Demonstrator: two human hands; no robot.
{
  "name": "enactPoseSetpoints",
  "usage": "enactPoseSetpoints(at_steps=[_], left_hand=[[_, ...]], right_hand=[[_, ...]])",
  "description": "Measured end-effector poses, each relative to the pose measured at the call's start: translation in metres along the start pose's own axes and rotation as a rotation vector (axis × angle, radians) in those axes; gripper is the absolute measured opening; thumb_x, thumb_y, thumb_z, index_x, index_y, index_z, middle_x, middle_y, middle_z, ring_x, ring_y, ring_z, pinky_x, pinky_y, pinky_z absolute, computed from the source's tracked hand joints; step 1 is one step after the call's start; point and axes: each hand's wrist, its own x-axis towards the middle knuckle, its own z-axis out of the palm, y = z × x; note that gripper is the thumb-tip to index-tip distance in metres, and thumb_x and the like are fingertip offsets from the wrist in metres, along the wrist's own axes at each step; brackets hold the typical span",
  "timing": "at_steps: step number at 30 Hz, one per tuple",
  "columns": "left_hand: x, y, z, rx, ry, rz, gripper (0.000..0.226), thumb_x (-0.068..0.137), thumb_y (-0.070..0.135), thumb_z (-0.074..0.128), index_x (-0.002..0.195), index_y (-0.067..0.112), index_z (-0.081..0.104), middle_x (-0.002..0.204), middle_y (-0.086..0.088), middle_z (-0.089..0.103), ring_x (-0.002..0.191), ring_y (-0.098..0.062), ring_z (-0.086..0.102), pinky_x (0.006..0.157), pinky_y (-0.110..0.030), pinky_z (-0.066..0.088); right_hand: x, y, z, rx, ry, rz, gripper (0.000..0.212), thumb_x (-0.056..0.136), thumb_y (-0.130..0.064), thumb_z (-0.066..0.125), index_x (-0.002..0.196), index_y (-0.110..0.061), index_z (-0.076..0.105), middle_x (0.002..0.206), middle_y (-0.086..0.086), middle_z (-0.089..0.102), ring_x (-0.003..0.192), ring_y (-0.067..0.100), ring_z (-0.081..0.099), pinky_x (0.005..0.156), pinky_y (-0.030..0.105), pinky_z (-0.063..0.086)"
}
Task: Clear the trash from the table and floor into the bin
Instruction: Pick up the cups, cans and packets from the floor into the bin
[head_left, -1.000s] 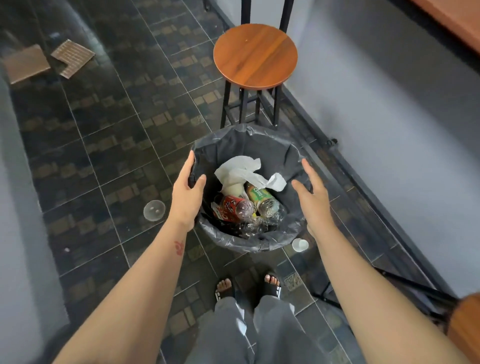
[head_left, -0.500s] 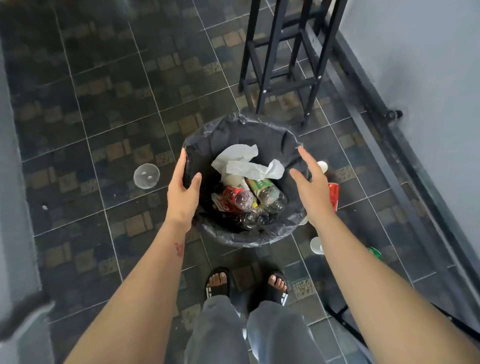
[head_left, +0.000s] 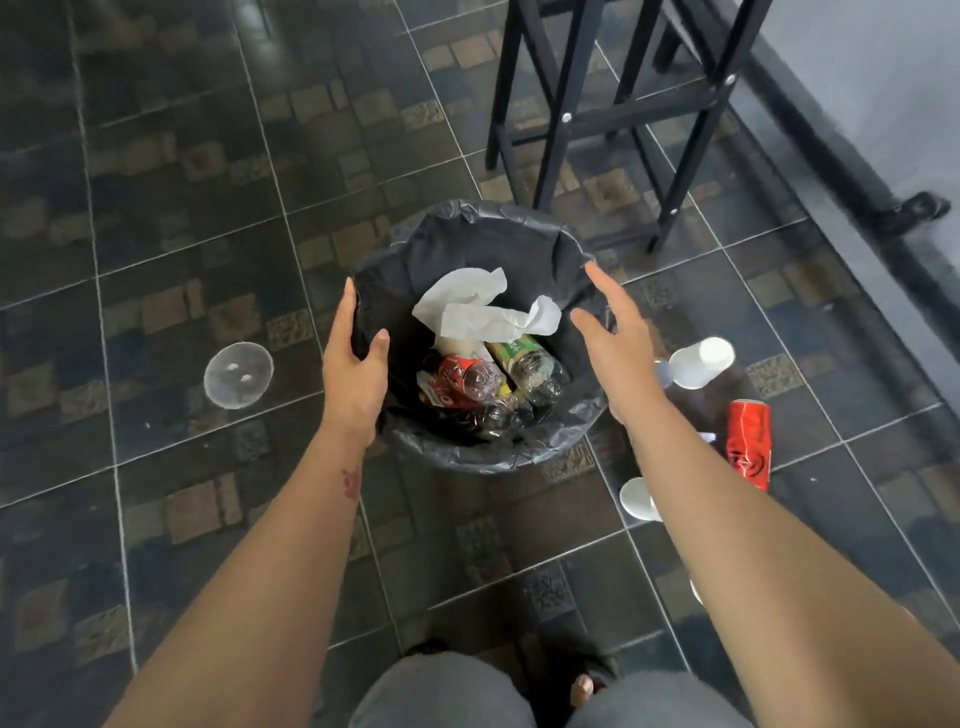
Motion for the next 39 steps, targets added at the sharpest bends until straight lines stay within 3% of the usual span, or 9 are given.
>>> enactPoseSetpoints(at_steps=[8,13,16,18,23,28,32,36,39], left_hand=[[0.061,-0.043,0.02,0.041,0.03,0.081,0.065,0.098,0.005,0.057,0.153,0.032,0.036,0.156,0.008,0.04,0.141,-0.007,0.038,0.117,-0.031,0.033],[0.082,-0.05,0.017,0.209,0.063,0.103,0.064,0.099,0.019,0.058,0.156,0.025,0.031,0.157,0.003,0.038,0.143,-0.012,0.036,0.111,-0.019,0.029],[0.083,-0.051,0.014,0.385,0.073,0.105,0.064,0.1,0.023,0.055,0.158,0.024,0.026,0.16,0.0,0.033,0.146,-0.017,0.031,0.113,-0.025,0.025],[0.081,-0.049,0.015,0.489,0.09,0.129,0.062,0.102,0.024,0.051,0.158,0.019,0.024,0.164,-0.002,0.024,0.149,-0.018,0.023,0.116,-0.028,0.021],[0.073,-0.045,0.018,0.698,0.097,0.197,0.06,0.105,0.036,0.04,0.157,0.01,0.024,0.166,-0.005,0.014,0.153,-0.02,0.008,0.124,-0.04,0.004],[0.05,-0.035,0.036,0.981,0.07,0.321,0.063,0.105,0.044,0.029,0.157,0.008,0.023,0.165,-0.011,0.017,0.154,-0.024,0.005,0.123,-0.046,-0.003],[0.022,-0.022,0.079,0.943,-0.039,0.49,0.061,0.106,0.041,0.032,0.156,0.008,0.026,0.164,-0.011,0.021,0.153,-0.024,0.012,0.123,-0.042,0.003],[-0.011,-0.006,0.143,0.793,-0.186,0.62,0.055,0.106,0.035,0.038,0.154,0.009,0.032,0.161,-0.008,0.03,0.15,-0.022,0.023,0.121,-0.034,0.009],[-0.04,-0.001,0.194,0.722,-0.297,0.718,0.052,0.104,0.028,0.046,0.15,0.005,0.04,0.155,-0.011,0.041,0.145,-0.024,0.034,0.12,-0.037,0.019]], right_hand=[[0.049,0.045,0.031,-0.135,0.001,-0.072,0.056,0.096,-0.022,0.051,0.146,-0.044,0.035,0.157,-0.01,0.024,0.143,0.009,0.026,0.111,0.03,0.027],[0.058,0.05,0.04,-0.409,-0.02,-0.204,0.058,0.1,-0.031,0.045,0.151,-0.043,0.021,0.161,-0.02,-0.003,0.137,0.009,0.034,0.091,0.025,0.035],[0.06,0.053,0.041,-0.576,-0.009,-0.272,0.055,0.1,-0.038,0.04,0.152,-0.04,0.019,0.161,-0.019,-0.008,0.141,0.018,0.035,0.103,0.043,0.042],[0.061,0.053,0.041,-0.658,-0.002,-0.257,0.055,0.101,-0.041,0.037,0.152,-0.037,0.018,0.162,-0.016,-0.008,0.146,0.02,0.026,0.11,0.051,0.035],[0.06,0.052,0.036,-0.737,-0.02,-0.256,0.058,0.101,-0.049,0.031,0.154,-0.033,0.015,0.163,-0.01,-0.008,0.151,0.018,0.0,0.119,0.048,0.018],[0.049,0.055,0.021,-0.721,-0.024,-0.308,0.056,0.102,-0.049,0.028,0.155,-0.034,0.013,0.164,-0.009,0.001,0.151,0.016,0.002,0.121,0.042,0.013],[0.045,0.07,-0.013,-0.66,0.076,-0.29,0.057,0.103,-0.045,0.029,0.155,-0.027,0.015,0.163,-0.008,0.01,0.15,0.014,0.009,0.121,0.039,0.015],[0.047,0.098,-0.064,-0.743,0.18,-0.188,0.058,0.102,-0.044,0.033,0.154,-0.023,0.02,0.162,-0.003,0.017,0.149,0.019,0.019,0.12,0.039,0.018],[0.05,0.127,-0.099,-0.809,0.198,-0.11,0.061,0.102,-0.041,0.037,0.154,-0.017,0.018,0.162,0.002,0.015,0.149,0.022,0.017,0.121,0.038,0.016]])
